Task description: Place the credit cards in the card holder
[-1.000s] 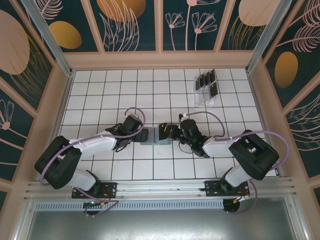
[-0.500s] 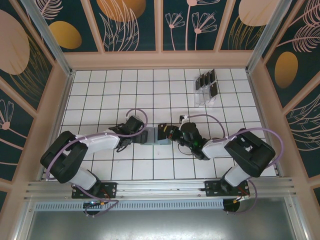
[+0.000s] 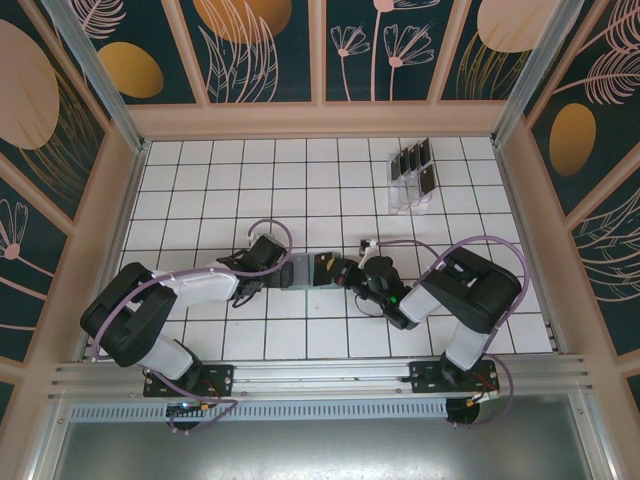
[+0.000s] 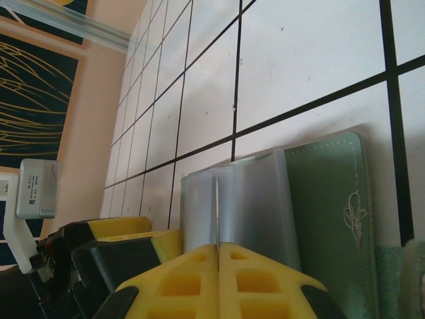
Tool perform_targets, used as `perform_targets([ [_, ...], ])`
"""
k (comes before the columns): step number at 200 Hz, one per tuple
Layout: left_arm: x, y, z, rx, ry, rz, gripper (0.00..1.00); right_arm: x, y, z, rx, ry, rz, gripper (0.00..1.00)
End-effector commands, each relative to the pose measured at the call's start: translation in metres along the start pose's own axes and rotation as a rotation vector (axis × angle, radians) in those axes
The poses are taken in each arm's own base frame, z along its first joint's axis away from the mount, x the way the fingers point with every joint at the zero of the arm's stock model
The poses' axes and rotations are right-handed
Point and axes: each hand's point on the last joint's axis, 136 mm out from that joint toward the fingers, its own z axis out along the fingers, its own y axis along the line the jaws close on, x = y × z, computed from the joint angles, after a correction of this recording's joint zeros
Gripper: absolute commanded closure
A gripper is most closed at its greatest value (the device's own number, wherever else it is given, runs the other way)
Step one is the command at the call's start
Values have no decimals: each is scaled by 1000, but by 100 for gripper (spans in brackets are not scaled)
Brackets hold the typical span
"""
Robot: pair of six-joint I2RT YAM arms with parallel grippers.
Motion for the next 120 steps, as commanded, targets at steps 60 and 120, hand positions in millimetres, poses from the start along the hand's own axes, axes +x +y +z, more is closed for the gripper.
perform_targets([
  [60,24,20,5,-68,64,10,1,-12,11,2,-44,-70,-6,100],
  [120,25,20,5,-65,66,10,1,-12,10,11,-49,-69,-9,100],
])
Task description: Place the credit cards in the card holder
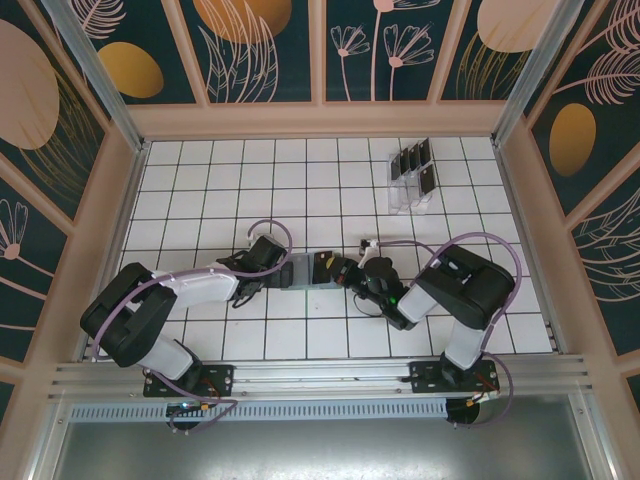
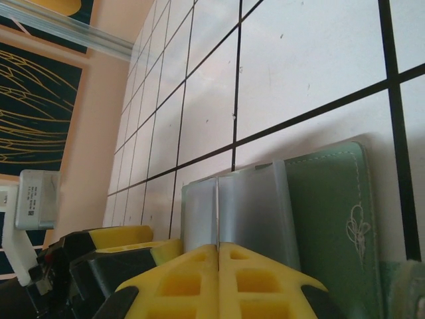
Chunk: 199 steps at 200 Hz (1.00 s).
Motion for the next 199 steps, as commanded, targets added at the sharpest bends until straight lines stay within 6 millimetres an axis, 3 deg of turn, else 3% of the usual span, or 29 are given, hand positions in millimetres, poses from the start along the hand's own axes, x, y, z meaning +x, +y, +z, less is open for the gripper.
perform_targets([
  [1,25,19,4,-65,72,12,2,-10,12,5,-44,-49,-17,100],
  [82,26,19,5,-64,73,13,2,-19,17,-4,-53,-75,-22,100],
  [199,26,19,5,-63,74,16,1,-15,14,14,-48,-46,-22,100],
])
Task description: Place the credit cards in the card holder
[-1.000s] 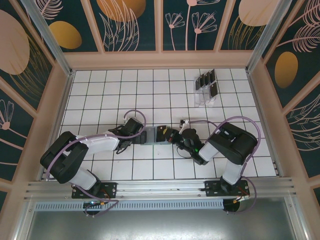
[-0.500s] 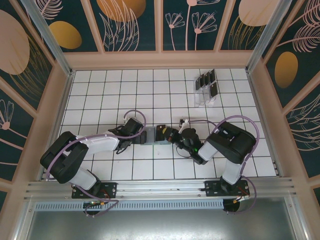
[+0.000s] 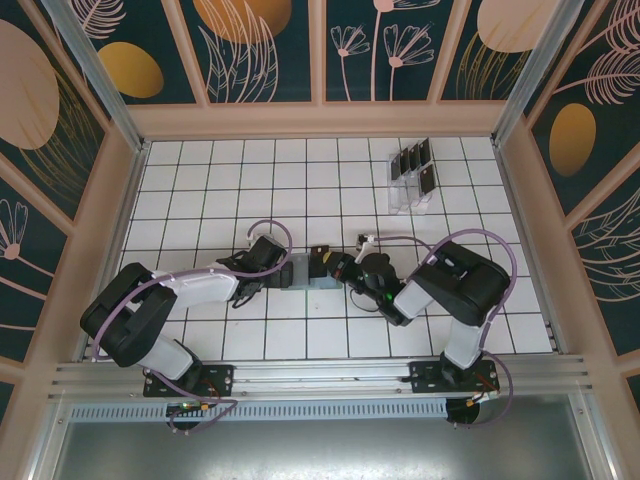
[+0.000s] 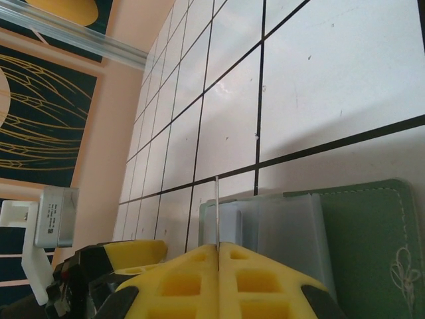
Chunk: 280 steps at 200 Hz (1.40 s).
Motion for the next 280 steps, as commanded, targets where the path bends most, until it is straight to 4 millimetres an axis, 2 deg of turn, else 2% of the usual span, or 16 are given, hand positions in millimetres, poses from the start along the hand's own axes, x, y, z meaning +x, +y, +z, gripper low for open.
perform_targets([
  [1,26,19,4,-61,76,15,1,-5,3,6,-16,-22,-20,100],
  [69,25,18,4,-59,73,16,1,2,-9,7,5,-4,-7,100],
  [205,25,18,3,-56,76,18,2,5,0,13,-38,14,19,100],
  [234,26,18,3,-56,75,17,1,5,-4,8,-29,6,22,100],
  [280,25,18,4,-55,76,17,1,-8,-7,-3,-19,-27,23,100],
])
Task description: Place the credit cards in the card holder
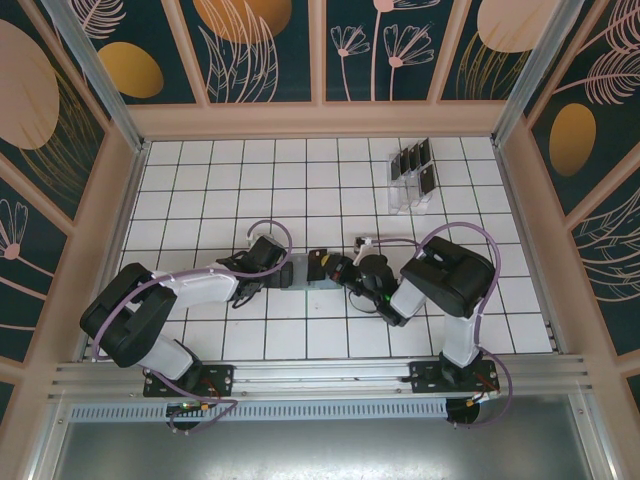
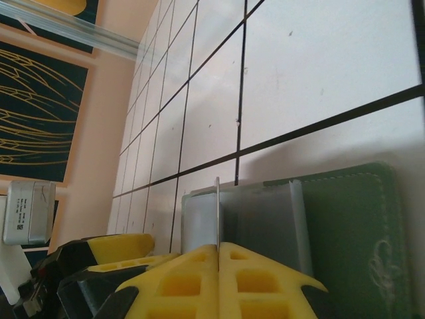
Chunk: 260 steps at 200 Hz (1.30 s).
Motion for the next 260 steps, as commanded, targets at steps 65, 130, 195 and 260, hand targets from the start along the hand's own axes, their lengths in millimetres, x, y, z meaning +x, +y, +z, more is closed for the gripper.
perform_targets([
  [65,26,18,4,-57,82,19,2,-14,8,-6,-29,-42,6,100],
  [130,25,18,3,-55,77,19,1,-8,11,4,-49,-20,19,100],
  [195,27,18,4,-56,81,20,2,-4,12,6,-62,-9,30,100],
  [260,26,18,3,-54,81,20,2,-6,18,-5,-89,-23,53,100],
])
